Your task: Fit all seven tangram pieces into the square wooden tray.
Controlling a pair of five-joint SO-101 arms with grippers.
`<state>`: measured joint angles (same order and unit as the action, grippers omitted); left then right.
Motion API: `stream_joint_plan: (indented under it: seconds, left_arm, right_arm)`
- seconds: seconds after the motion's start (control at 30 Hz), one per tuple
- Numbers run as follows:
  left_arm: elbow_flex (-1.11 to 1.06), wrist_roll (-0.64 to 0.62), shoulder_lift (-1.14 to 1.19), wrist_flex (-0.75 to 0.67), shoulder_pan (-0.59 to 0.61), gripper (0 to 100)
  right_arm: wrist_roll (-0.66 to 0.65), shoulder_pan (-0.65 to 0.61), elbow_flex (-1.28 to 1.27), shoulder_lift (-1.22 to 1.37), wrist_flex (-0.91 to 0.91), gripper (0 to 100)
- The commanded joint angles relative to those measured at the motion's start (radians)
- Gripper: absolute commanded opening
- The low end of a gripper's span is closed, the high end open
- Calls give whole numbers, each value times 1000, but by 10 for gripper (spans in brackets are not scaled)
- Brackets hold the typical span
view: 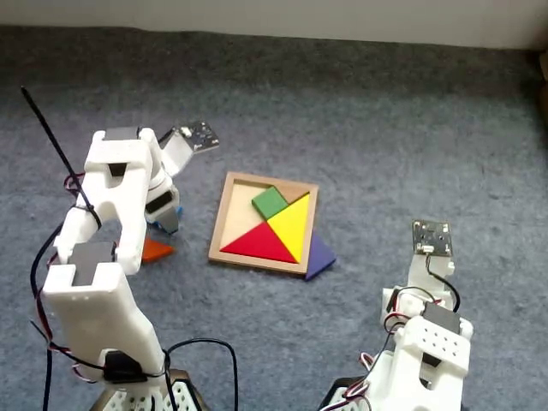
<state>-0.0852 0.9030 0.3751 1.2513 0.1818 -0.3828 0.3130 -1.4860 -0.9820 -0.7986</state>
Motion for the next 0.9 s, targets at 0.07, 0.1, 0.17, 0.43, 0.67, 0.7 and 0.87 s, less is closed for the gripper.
stream_joint_plan:
  seconds: [0.07, 0.1, 0.17, 0.43, 0.67, 0.7, 0.87]
  left_arm:
    - [-13, 69, -38, -11, 12, 209]
    - [-21, 71, -38, -11, 10, 208]
    - [-25, 72, -38, -11, 8, 207]
    - [54, 68, 67, -2, 10, 185]
    - [79, 68, 71, 32, 2, 88]
    - [79, 66, 71, 32, 2, 88]
    - [79, 2, 62, 34, -5, 88]
  right_arm:
    - [2, 28, 4, 5, 15, 134]
    - [2, 28, 4, 5, 15, 134]
    - [2, 28, 4, 5, 15, 134]
    - [2, 28, 4, 5, 15, 134]
    - [2, 28, 4, 5, 15, 134]
    - [2, 28, 4, 5, 15, 134]
    - [2, 28, 4, 5, 15, 134]
